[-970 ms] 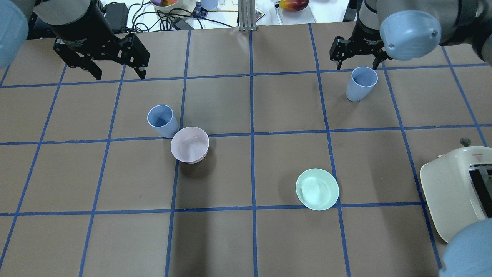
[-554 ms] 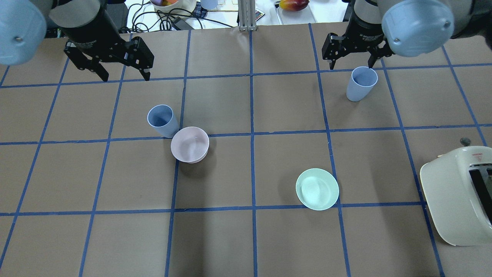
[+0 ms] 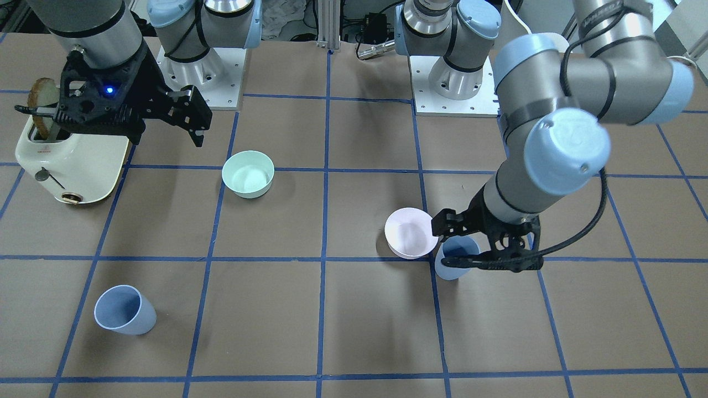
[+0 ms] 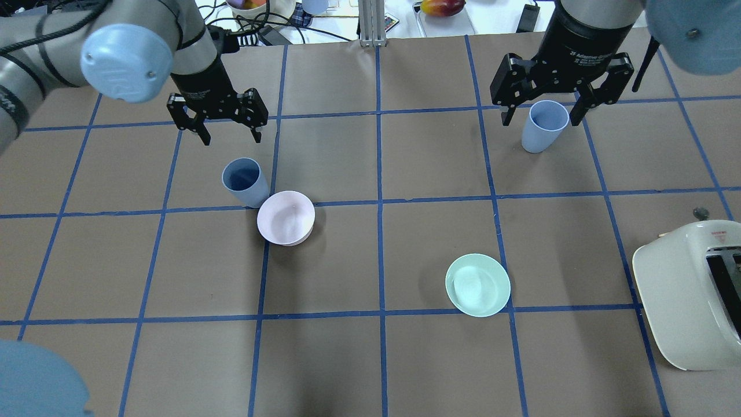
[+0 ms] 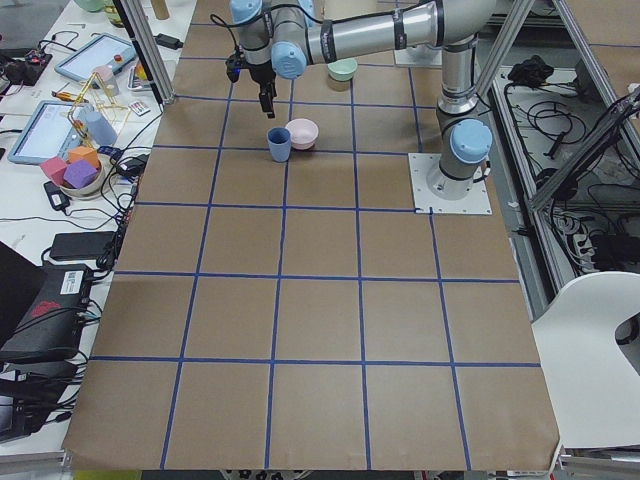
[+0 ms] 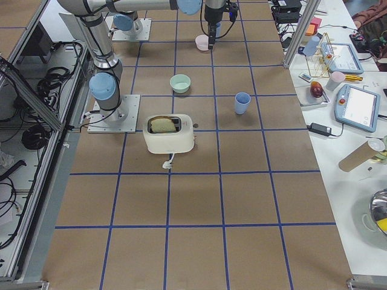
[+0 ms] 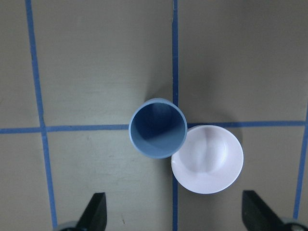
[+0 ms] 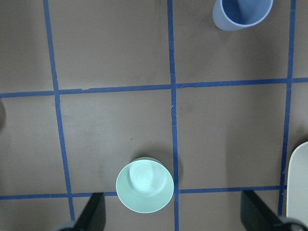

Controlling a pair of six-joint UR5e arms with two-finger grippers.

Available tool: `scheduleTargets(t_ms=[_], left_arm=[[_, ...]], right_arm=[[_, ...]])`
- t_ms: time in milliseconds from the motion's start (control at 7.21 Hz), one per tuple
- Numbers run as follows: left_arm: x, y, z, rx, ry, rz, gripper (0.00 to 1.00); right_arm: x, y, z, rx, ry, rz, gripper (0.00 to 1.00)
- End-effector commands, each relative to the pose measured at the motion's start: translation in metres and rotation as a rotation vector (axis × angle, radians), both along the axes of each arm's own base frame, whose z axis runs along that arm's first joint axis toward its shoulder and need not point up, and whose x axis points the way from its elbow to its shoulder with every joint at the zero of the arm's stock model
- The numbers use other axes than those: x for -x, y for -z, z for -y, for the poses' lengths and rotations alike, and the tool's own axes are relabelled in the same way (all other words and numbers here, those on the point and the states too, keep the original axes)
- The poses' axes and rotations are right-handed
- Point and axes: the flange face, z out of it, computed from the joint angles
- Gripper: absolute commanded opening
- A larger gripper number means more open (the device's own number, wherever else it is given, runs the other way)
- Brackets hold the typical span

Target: Stack blue cups with both arms

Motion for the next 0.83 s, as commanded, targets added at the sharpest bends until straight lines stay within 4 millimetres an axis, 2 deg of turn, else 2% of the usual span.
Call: scheduleTargets(t_ms=[0, 139, 277, 416, 554, 693], left_arm=[[0.024, 0.061, -0.003, 0.003, 0.037, 0.001, 1.0], [0.022, 0.071, -0.003, 0.031, 0.046, 0.009, 0.91], [0.022, 0.076, -0.004, 0.024, 0.045, 0.009, 0.71], [0.022, 0.078, -0.006, 0.013, 0.046, 0.007, 0.33], [0.022, 0.079, -0.007, 0.002, 0.046, 0.009, 0.12], [0.022, 0.079, -0.007, 0.001, 0.047, 0.011, 0.01]], right_arm=[[0.0, 0.003, -0.002, -0.014, -0.001, 0.0, 1.0], [0.0, 0.003, -0.002, -0.015, 0.0, 0.003, 1.0], [0.001, 0.005, -0.001, -0.015, -0.002, -0.008, 1.0], [-0.001, 0.007, -0.001, -0.021, 0.0, 0.001, 1.0], [-0.001, 0.01, -0.001, -0.026, -0.001, 0.001, 1.0], [0.001, 0.011, -0.002, -0.03, -0.022, -0.013, 1.0]])
